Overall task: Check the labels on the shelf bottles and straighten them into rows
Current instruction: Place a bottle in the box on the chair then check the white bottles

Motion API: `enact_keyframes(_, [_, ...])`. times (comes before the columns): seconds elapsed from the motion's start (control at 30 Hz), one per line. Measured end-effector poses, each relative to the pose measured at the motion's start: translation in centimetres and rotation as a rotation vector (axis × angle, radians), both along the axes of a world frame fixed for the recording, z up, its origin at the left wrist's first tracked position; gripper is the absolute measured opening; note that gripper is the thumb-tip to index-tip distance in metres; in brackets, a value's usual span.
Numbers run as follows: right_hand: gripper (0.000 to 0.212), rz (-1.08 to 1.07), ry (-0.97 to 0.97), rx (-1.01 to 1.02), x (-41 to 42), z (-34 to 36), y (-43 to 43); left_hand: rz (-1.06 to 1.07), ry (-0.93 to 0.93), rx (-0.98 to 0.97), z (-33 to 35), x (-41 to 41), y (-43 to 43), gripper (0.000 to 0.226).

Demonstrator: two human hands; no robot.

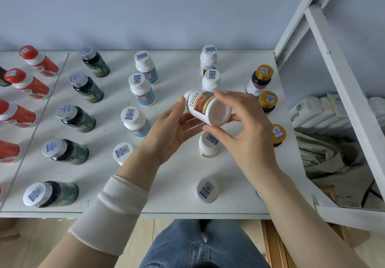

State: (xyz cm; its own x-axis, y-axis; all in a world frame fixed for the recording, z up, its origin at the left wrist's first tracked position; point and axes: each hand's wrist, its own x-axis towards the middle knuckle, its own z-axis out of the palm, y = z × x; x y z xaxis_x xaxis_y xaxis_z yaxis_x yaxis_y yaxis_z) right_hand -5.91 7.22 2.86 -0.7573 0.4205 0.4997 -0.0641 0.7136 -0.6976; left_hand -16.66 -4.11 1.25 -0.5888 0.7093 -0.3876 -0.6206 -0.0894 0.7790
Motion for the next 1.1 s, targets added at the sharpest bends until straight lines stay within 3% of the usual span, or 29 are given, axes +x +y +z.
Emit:
enact_keyframes(0.13, [0.052, -0.036, 0.012, 0.146, 0.1, -1.1, -0.5, -0.018, 0.06, 0.028, 0.6, -1.2, 0.8, 0.031])
enact_keyframes(0.3, [0.06, -0.067, -0.051, 0.118, 0.5, -2.1, -0.1, -0.077, 0.142, 0.006, 1.0, -2.7, 1.5, 0.007])
enact_keyframes(0.4, [0.052, -0.067, -0.168, 0.045, 0.8, -2.1, 0.3, -0.108, 0.285, -0.027, 1.2, -3.6, 2.0, 0.021])
enact_keyframes(0.5, [0.053, -0.138, -0.345, -0.018, 0.7, -1.4, 1.9, -0.208, 0.553, -0.119, 1.1, -4.4, 2.5, 0.041])
enact_keyframes(0.63, [0.049, -0.135, -0.568, 0.163, -0.9, -0.9, 4.8, -0.326, 0.891, -0.27, 0.3, -5.3, 3.8, 0.043])
enact_keyframes(0.77, [0.051, -0.035, -0.839, 0.298, -2.7, -0.9, 6.2, -0.349, 1.075, -0.397, -1.9, -5.6, 4.8, 0.042])
enact_keyframes(0.87, [0.05, 0.006, -0.889, 0.397, -3.8, -1.2, 6.6, -0.382, 1.195, -0.406, -3.6, -5.5, 5.1, 0.045])
enact_keyframes(1.1, [0.05, 0.031, -0.906, 0.426, -5.1, -1.4, 7.9, -0.384, 1.262, -0.412, -5.5, -5.1, 5.4, 0.05])
